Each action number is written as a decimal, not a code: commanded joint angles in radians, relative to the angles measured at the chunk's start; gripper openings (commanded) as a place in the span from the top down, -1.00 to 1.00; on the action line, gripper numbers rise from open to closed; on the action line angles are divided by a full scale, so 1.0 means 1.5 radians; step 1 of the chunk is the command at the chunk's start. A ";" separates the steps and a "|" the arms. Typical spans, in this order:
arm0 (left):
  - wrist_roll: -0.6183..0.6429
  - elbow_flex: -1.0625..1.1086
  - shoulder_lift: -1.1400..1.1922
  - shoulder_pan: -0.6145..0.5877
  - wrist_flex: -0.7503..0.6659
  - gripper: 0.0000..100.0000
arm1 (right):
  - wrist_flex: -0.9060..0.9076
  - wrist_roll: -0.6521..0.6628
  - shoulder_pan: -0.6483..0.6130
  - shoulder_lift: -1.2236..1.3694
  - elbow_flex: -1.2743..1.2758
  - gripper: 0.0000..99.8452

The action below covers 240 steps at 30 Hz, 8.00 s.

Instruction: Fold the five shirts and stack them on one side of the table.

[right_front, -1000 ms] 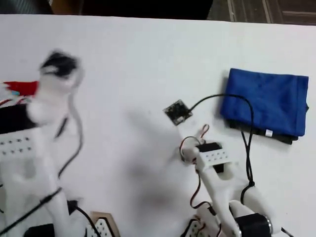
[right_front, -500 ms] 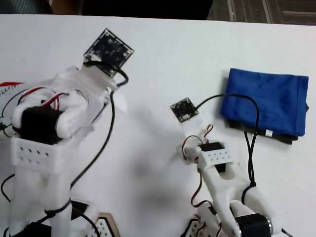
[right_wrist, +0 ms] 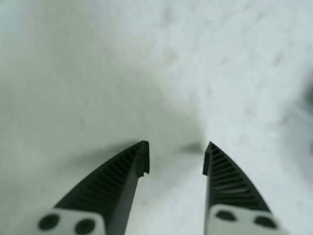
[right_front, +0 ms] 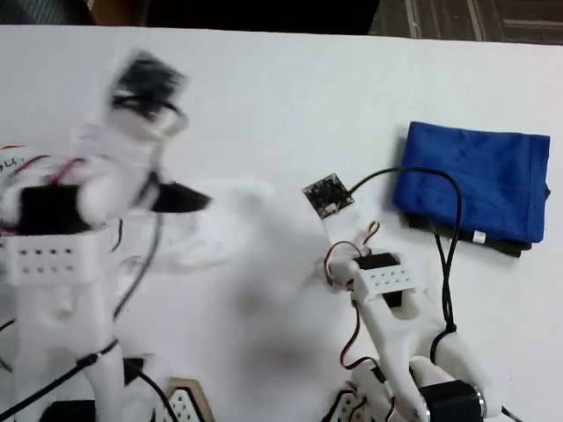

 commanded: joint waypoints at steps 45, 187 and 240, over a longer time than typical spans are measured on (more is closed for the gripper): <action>-0.209 0.364 -0.020 -0.666 -0.191 -0.13 | 0.360 0.029 -0.489 0.510 -0.769 0.63; -0.142 0.305 -0.019 -0.652 -0.143 0.48 | 0.489 0.171 0.026 0.702 -1.239 0.92; -0.072 0.151 0.084 -0.856 -0.253 0.48 | 0.405 -0.028 -0.505 0.575 -0.834 0.40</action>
